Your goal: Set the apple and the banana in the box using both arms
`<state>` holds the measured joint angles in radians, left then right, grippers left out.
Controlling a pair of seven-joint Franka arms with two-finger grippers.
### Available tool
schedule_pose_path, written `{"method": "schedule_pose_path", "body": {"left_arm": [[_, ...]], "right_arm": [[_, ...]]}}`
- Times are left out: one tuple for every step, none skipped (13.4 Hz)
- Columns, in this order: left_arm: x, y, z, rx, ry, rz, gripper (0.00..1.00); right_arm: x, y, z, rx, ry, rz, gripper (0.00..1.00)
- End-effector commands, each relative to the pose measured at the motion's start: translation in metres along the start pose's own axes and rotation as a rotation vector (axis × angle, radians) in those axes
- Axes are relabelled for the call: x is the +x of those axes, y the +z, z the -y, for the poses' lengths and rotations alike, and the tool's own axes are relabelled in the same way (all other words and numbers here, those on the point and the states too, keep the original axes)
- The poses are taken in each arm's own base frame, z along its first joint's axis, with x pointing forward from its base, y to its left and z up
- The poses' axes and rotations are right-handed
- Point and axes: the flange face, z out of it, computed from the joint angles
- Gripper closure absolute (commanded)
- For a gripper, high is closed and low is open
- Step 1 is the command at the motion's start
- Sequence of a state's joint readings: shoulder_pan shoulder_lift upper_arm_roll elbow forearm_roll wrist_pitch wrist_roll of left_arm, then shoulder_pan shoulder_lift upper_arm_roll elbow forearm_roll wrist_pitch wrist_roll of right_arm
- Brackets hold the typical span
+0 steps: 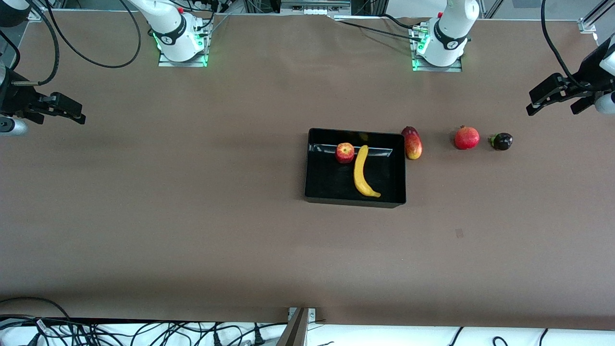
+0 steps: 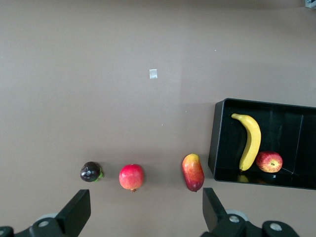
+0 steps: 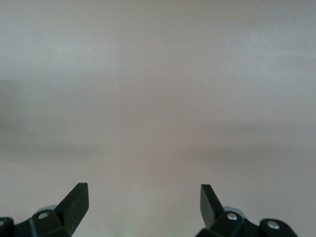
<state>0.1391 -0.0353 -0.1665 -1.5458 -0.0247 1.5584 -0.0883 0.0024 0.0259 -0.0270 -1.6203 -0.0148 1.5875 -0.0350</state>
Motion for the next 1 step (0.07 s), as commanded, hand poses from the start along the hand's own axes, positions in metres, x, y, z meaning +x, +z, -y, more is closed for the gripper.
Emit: {"method": "schedule_pose_path", "body": {"left_arm": [[-0.0096, -0.0044, -0.0015, -0.016, 0.031, 0.000, 0.00]], "right_arm": [[-0.0020, -0.0050, 0.0004, 0.004, 0.008, 0.001, 0.00]]}}
